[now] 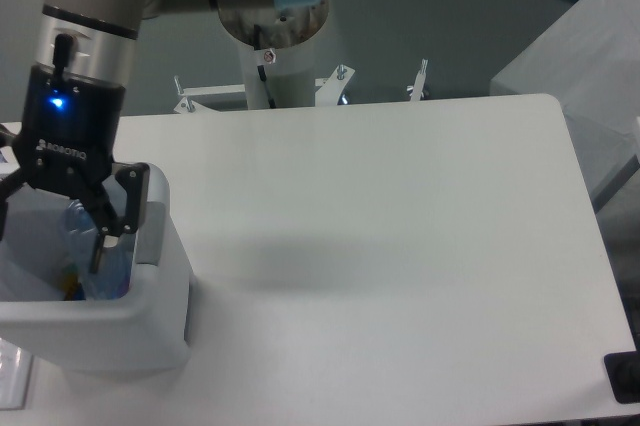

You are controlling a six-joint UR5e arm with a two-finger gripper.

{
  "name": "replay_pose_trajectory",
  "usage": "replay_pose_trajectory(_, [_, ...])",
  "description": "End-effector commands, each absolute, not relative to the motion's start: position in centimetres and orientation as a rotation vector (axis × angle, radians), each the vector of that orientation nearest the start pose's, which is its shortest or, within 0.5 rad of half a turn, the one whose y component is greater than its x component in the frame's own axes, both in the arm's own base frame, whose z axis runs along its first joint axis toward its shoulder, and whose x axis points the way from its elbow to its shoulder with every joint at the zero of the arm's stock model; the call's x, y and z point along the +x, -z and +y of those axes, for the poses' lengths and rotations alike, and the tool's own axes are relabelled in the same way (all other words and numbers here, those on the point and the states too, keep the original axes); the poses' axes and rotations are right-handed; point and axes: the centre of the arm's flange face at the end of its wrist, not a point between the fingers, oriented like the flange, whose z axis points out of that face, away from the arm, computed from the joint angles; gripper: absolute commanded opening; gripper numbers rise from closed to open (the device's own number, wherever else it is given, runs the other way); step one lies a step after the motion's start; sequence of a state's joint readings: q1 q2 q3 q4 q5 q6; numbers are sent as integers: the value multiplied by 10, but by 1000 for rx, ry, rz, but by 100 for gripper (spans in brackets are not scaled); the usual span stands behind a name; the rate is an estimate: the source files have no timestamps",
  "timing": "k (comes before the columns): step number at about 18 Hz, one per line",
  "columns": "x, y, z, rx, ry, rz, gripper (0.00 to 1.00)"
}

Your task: Place the trash in the trash can

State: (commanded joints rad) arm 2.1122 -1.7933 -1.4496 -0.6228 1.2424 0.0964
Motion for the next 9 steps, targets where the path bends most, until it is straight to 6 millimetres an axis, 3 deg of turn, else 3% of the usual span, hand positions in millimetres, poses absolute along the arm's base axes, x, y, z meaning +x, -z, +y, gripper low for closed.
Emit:
replay_pose_trajectory(6, [-252, -533, 572, -2373, -245, -144, 100])
replay_pose_trajectory(9, [-270, -533, 546, -2408, -291, -115, 100])
